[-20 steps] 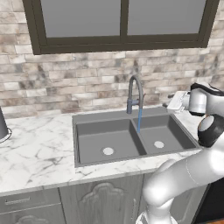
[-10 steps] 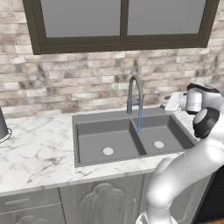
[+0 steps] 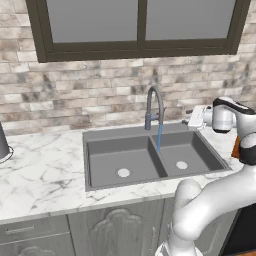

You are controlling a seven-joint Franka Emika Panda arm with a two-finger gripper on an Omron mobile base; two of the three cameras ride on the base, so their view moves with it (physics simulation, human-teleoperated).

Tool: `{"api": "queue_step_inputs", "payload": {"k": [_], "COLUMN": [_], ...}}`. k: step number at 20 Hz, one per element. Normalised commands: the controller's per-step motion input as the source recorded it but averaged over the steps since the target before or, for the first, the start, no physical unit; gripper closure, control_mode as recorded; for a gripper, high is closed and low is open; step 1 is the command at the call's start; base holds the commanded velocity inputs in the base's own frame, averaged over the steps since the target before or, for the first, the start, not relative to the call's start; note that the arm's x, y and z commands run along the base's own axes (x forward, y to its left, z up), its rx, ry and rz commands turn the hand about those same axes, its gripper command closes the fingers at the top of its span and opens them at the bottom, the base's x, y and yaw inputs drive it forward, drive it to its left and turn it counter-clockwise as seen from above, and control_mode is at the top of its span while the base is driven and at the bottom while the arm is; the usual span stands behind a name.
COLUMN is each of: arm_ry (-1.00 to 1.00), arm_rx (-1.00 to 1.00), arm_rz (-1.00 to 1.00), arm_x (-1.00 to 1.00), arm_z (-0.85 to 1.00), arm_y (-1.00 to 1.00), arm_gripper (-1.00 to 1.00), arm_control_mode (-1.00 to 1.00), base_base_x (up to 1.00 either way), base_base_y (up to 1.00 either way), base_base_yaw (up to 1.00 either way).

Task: Pick the orange from the sink and place it on the cutting board to airdry. Then turn off the sink faucet.

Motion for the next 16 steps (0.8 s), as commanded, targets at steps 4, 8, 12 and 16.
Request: {"api": "queue_step_inputs", "payload": {"k": [4,8,12,16], "arm_ry": [0.0,0.0,0.0,0.0], "arm_rx": [0.0,0.0,0.0,0.0], "arm_rz": [0.03,0.01,0.0,0.0], "arm_x": [0.17,0.14,0.12,0.18], "arm_z": [0.0,0.0,0.0,0.0], "arm_y": [0.07,0.21,0.25,0.2], "arm_gripper": [-1.0,-1.0,-1.0,-1.0], "arm_control_mode": [-1.0,-1.0,-1.0,-1.0], "base_base_x": [0.0,0.0,0.0,0.0], "base_base_y": [0.0,0.0,0.0,0.0], "base_base_yaw": [0.0,0.0,0.0,0.0]}}
